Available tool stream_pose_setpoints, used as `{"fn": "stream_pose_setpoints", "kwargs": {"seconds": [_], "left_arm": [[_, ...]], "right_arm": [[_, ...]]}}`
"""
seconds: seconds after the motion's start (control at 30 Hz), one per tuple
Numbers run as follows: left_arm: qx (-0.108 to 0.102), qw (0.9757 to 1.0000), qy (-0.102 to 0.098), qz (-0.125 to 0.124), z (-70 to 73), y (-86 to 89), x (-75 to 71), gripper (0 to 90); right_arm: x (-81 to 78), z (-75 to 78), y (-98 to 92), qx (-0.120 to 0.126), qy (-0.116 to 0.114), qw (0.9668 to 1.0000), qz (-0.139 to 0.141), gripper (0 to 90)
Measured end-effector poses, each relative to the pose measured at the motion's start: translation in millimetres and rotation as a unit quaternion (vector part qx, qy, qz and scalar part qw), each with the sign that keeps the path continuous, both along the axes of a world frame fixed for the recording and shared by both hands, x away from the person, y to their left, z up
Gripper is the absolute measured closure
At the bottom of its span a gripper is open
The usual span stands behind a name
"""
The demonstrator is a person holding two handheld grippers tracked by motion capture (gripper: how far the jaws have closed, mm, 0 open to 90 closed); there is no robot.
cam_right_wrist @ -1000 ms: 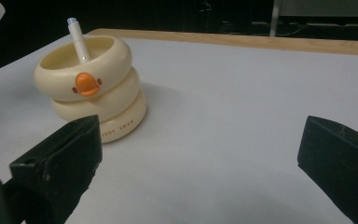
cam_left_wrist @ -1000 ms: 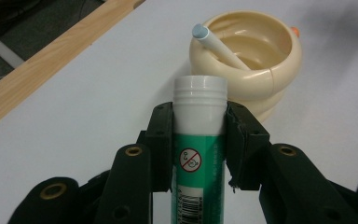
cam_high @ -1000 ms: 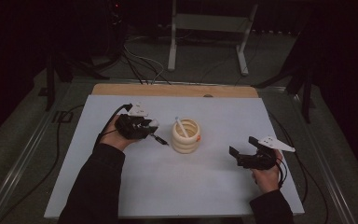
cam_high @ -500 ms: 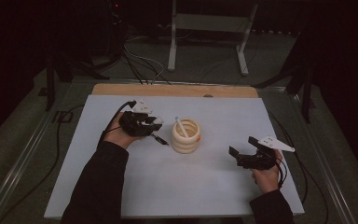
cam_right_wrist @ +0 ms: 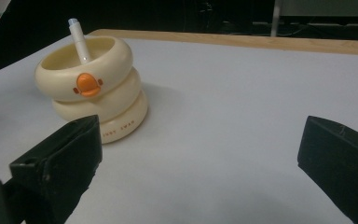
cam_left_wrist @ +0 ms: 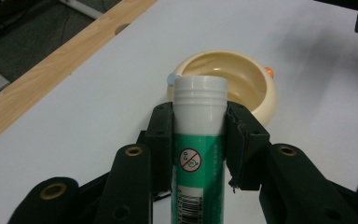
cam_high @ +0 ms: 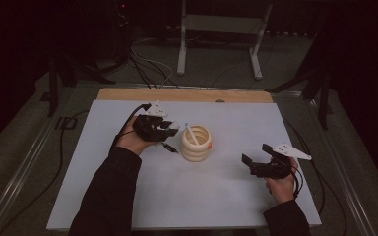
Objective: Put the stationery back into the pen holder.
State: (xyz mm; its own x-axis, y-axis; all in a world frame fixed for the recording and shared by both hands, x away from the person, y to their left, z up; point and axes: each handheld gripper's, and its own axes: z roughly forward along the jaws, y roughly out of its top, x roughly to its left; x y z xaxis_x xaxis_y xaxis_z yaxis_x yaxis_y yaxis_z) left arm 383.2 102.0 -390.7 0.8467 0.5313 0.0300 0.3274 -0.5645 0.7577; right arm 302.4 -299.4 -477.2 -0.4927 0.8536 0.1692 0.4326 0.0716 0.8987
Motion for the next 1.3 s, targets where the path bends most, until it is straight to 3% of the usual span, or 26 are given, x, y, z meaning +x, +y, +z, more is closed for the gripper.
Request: {"fn": "stream_pose_setpoints", "kwargs": {"seconds": [1.3], "left_arm": [[-0.034, 0.9992, 0.002, -0.022, 10.9, -31.7, 12.2, 66.1]], "right_arm": [[-0.4, 0.8, -0.9, 0.003, -0.003, 1.0, -0.004, 0.0]]}}
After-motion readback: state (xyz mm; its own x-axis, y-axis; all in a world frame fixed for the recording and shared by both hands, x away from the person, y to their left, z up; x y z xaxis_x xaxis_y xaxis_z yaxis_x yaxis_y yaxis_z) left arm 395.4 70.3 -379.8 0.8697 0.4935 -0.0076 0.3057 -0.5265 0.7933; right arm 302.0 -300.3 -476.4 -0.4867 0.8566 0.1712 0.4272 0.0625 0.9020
